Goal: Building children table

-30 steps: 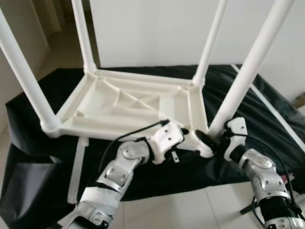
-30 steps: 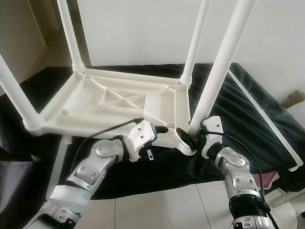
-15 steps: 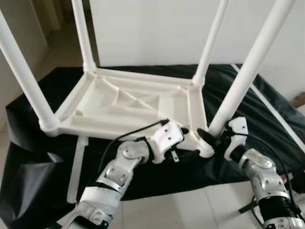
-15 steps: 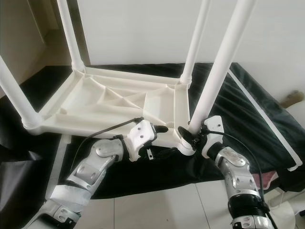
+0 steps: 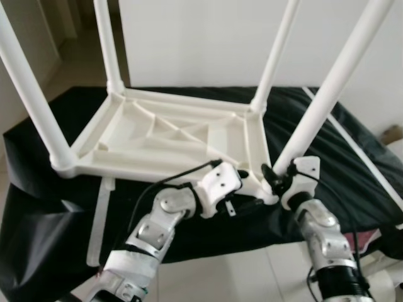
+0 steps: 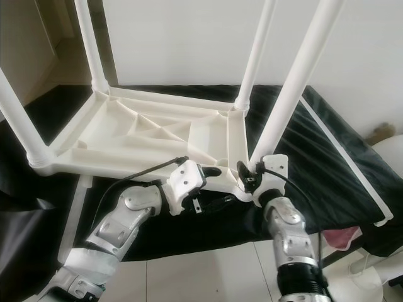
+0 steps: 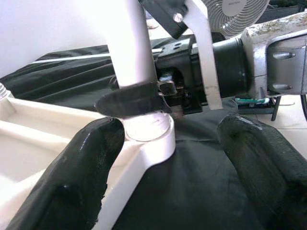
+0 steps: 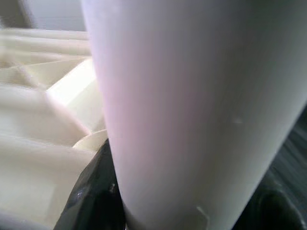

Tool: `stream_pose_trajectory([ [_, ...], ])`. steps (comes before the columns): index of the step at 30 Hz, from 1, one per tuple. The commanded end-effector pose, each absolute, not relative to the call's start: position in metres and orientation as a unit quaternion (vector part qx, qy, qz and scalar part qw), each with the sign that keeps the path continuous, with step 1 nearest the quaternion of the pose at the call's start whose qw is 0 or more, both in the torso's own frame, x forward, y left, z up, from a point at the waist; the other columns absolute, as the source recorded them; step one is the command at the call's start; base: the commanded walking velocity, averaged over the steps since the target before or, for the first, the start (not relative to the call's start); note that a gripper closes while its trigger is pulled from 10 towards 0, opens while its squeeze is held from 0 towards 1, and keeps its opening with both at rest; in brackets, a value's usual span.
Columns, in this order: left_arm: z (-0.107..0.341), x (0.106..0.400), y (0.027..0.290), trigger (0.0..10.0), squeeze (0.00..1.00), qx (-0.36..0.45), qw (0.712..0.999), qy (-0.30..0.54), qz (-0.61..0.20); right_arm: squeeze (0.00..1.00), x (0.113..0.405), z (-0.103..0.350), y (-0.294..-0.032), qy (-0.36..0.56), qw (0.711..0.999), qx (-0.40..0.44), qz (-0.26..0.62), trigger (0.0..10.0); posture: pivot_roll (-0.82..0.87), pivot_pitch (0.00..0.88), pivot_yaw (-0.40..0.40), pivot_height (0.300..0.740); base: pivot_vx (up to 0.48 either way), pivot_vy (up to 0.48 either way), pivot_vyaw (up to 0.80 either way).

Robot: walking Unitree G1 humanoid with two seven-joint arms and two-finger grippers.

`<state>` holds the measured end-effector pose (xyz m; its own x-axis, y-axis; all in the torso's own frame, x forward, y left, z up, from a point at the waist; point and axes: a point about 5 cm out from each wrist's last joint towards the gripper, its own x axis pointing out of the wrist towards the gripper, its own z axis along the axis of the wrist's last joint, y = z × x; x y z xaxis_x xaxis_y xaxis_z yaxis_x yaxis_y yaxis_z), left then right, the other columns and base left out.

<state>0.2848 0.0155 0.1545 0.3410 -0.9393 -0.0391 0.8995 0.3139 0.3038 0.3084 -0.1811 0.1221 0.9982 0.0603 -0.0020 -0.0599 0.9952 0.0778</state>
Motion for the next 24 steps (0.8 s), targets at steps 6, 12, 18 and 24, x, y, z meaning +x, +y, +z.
stream_pose_trajectory([
  [6,0.154,0.284,0.017,10.0,0.00,0.133,0.826,-0.071,-0.544,0.00,0.300,0.098,-0.157,0.059,0.990,0.090,-0.088,10.0,0.09,0.000,-0.083,0.740,0.000,0.000,0.00],
  [12,0.153,0.283,0.019,10.0,0.00,0.135,0.825,-0.068,-0.544,0.00,0.298,0.103,-0.148,0.046,0.992,0.100,-0.056,10.0,0.09,0.000,-0.077,0.740,0.000,0.000,0.00],
  [18,0.153,0.283,0.020,10.0,0.00,0.134,0.825,-0.065,-0.545,0.00,0.296,0.113,-0.151,0.013,0.996,0.084,-0.024,10.0,0.07,0.000,-0.069,0.740,0.000,0.000,0.00],
  [24,0.150,0.279,0.020,10.0,0.00,0.130,0.825,-0.063,-0.547,0.00,0.291,0.113,-0.152,0.005,0.997,0.069,-0.031,10.0,0.07,0.000,-0.072,0.740,0.000,0.000,0.00],
])
